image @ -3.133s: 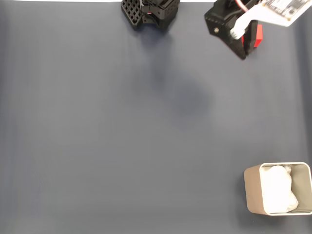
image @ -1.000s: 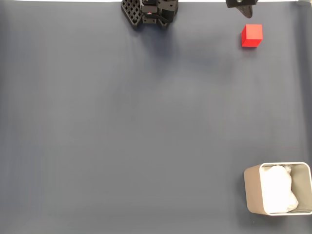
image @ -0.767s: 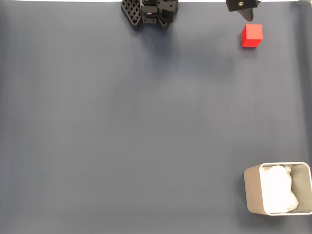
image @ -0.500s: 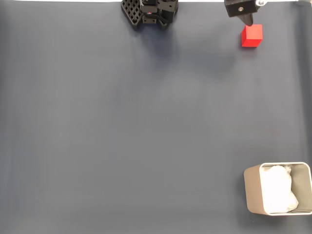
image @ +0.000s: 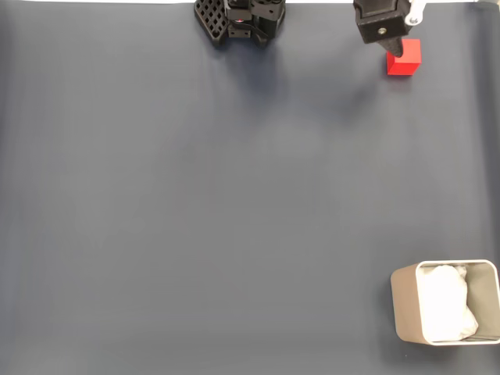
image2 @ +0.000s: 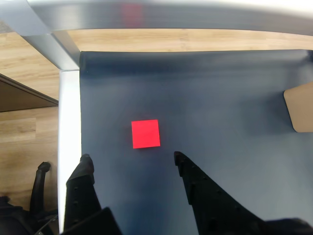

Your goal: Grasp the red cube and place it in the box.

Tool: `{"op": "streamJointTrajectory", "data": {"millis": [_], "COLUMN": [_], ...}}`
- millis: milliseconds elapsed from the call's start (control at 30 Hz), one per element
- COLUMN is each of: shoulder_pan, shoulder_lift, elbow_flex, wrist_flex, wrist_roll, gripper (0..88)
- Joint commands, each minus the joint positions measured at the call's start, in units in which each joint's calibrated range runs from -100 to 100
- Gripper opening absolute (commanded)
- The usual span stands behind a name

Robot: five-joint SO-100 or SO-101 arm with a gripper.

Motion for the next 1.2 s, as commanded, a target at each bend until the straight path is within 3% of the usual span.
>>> {"op": "streamJointTrajectory", "data": {"millis": [0,1167], "shoulder_pan": [0.4,0.9], "shoulder_lift": [0.7,14.2], "elbow_flex": [0.1,2.9], "wrist_flex": [-2.8,-18.4], "wrist_roll": [0.6,0.4], "gripper": [39.6,42.6]}}
